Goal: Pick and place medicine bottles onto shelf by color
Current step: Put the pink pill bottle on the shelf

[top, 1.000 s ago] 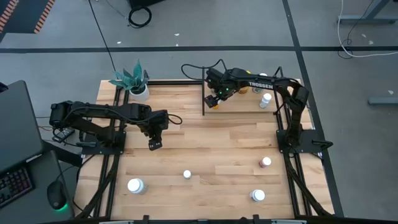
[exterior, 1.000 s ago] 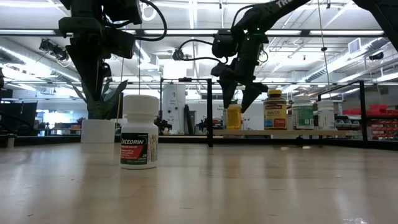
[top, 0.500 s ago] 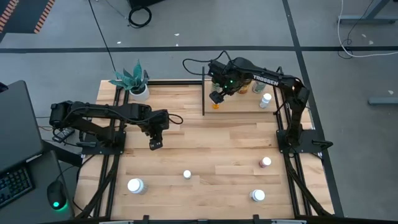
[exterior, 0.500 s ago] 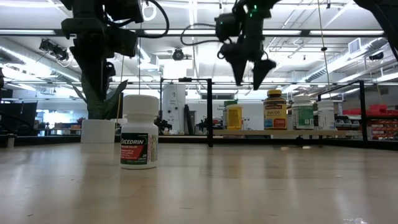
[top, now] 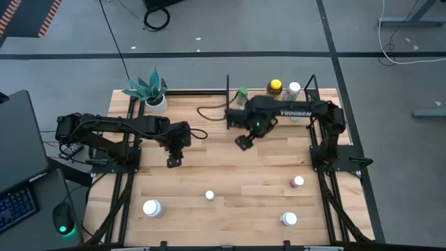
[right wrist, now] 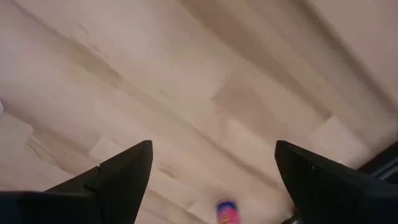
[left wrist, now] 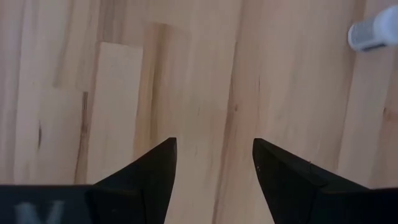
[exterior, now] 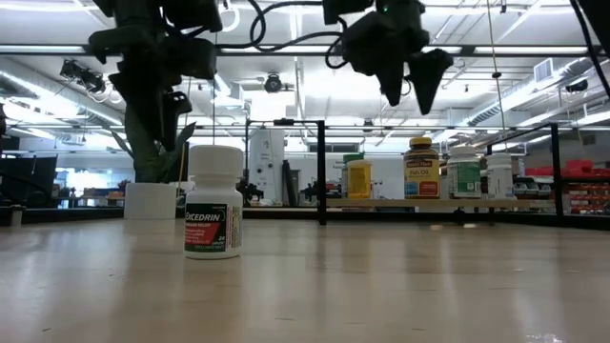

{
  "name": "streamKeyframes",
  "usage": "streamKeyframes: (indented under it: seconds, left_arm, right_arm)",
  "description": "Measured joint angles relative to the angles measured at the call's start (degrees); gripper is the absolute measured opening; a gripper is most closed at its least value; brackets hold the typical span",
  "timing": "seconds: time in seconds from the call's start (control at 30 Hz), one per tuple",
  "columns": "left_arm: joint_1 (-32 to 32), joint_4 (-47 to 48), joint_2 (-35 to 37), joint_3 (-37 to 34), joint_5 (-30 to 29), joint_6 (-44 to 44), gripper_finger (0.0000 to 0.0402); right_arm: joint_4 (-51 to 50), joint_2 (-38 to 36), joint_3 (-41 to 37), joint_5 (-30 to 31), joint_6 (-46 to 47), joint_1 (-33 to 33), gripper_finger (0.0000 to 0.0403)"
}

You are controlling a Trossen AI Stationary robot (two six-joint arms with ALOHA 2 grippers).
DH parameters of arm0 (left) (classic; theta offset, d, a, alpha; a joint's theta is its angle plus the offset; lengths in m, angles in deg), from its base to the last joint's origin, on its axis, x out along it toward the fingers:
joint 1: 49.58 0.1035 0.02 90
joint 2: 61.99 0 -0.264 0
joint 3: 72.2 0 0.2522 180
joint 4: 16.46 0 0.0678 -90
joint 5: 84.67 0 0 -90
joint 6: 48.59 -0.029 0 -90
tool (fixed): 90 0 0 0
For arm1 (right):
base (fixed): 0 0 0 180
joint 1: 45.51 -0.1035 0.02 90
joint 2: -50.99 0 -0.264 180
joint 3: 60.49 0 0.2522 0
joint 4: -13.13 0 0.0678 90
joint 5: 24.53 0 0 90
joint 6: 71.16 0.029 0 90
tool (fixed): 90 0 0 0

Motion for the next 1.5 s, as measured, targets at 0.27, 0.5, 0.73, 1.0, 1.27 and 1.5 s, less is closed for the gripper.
streamKeyframes:
  seconds: [0.27, 0.5, 0.73, 1.0, 1.27, 1.5]
  left_arm:
    - [0.0, 3.8, 0.0, 0.0, 0.0, -5.5, 0.0216]
    - [0.0, 3.7, 0.0, 0.0, 0.0, -8.5, 0.0211]
    - [0.5, 0.0, 0.0, 0.0, 0.1, -9.1, 0.0212]
    - [2.2, 0.1, 0.0, 0.0, 0.1, -3.8, 0.021]
    - [2.1, 0.4, 0.0, 0.0, 0.1, 1.3, 0.0206]
    - [2.0, 0.9, 0.0, 0.0, 0.1, 5.3, 0.0209]
  right_arm:
    - [0.8, -7.1, -7.8, 3.9, 21.9, -11.7, 0.0343]
    - [10.8, -23.2, -25.6, 3.8, 51.9, -24.7, 0.0324]
    - [15.0, -29.0, -38.6, -1.5, 67.5, -33.1, 0.0315]
    - [17.8, -29.7, -45.4, -1.9, 71.1, -38.3, 0.0322]
    - [23.4, -32.9, -52.6, -1.0, 72.7, -40.7, 0.0323]
    - [23.6, -35.0, -57.5, -0.8, 72.7, -41.8, 0.0323]
